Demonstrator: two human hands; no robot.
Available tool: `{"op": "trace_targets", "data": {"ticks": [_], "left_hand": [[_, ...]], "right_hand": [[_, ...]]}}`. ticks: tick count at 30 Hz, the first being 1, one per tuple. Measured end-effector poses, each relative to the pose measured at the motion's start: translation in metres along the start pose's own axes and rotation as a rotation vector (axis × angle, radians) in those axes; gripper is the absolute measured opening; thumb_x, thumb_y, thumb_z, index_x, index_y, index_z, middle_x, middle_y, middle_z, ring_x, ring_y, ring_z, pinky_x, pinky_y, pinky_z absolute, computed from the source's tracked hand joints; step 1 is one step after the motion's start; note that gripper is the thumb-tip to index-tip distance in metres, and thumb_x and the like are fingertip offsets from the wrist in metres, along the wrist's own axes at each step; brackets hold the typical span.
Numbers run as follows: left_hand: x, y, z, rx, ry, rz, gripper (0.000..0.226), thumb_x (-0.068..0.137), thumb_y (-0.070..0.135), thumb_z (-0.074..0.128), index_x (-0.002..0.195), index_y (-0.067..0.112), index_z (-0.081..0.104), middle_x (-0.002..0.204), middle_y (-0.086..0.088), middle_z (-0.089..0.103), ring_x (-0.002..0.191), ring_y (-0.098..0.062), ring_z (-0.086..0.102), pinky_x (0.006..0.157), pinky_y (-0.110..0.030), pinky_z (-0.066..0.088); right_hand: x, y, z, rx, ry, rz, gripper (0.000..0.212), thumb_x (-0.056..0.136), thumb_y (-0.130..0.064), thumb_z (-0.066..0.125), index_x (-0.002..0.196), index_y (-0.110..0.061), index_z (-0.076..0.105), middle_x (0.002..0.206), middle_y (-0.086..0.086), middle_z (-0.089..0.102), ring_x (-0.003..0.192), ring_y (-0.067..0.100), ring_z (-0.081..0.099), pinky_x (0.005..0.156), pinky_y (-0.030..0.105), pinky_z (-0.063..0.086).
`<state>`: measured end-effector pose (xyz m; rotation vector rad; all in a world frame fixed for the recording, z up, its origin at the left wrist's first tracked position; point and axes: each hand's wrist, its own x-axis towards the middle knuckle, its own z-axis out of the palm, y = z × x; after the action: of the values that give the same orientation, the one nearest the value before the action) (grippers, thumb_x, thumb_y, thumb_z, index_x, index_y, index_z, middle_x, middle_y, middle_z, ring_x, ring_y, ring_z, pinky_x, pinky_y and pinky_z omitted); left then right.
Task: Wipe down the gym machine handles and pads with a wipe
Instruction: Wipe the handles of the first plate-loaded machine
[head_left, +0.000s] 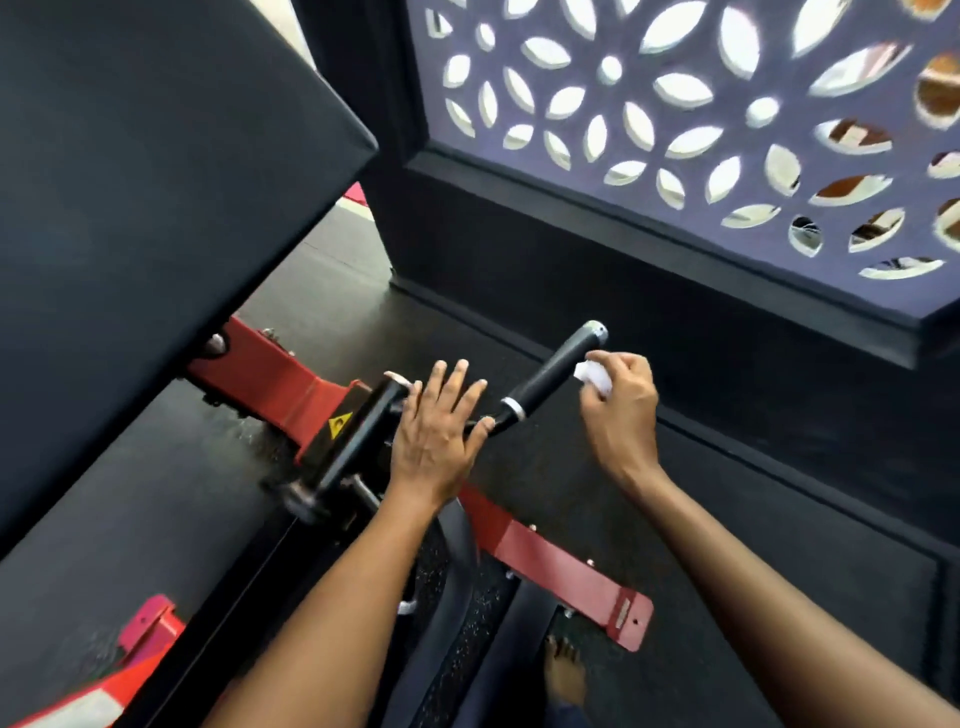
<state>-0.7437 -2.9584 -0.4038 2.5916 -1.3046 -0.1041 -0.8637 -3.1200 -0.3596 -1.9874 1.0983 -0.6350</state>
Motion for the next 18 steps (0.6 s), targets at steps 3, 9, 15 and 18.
{"op": "trace_targets", "data": {"ticks": [3, 9, 15, 18], "left_hand": [[0.019, -0.004, 0.015, 0.043, -0.003, -0.128, 0.066, 0.093, 0.058, 0.023, 0.14, 0.021, 0.05, 0.154, -0.006, 0.035, 0.146, -0.03, 0.021, 0.118, -0.048, 0.01], [0.015, -0.003, 0.034, 0.036, 0.097, -0.261, 0.063, 0.094, 0.048, 0.024, 0.122, 0.011, 0.066, 0.148, -0.016, 0.042, 0.143, -0.038, 0.026, 0.116, -0.054, 0.013], [0.015, 0.001, 0.035, 0.034, 0.129, -0.326, 0.061, 0.091, 0.046, 0.027, 0.138, 0.015, 0.053, 0.159, -0.013, 0.02, 0.145, -0.044, 0.01, 0.115, -0.057, 0.007], [0.018, 0.001, 0.03, 0.027, 0.124, -0.433, 0.072, 0.088, 0.056, 0.029, 0.149, 0.017, 0.036, 0.162, -0.01, 0.009, 0.148, -0.039, 0.003, 0.116, -0.054, 0.002]], "right_hand": [[0.029, 0.015, 0.004, -0.06, -0.04, -0.171, 0.036, 0.082, 0.007, 0.052, 0.116, -0.001, 0.062, 0.115, 0.012, 0.056, 0.101, 0.019, 0.056, 0.093, 0.007, 0.033], [0.033, 0.04, 0.014, -0.465, -0.613, -0.922, 0.04, 0.084, -0.001, 0.041, 0.118, -0.001, 0.062, 0.123, 0.017, 0.06, 0.12, 0.033, 0.054, 0.101, 0.036, 0.042], [0.056, 0.043, 0.012, -0.474, -0.358, -0.635, 0.039, 0.083, 0.009, 0.045, 0.119, 0.003, 0.058, 0.126, 0.019, 0.055, 0.124, 0.034, 0.049, 0.102, 0.048, 0.043], [0.029, 0.03, 0.021, -0.493, -0.63, -1.019, 0.046, 0.082, -0.006, 0.032, 0.113, 0.001, 0.065, 0.119, 0.018, 0.063, 0.115, 0.034, 0.059, 0.1, 0.038, 0.041]]}}
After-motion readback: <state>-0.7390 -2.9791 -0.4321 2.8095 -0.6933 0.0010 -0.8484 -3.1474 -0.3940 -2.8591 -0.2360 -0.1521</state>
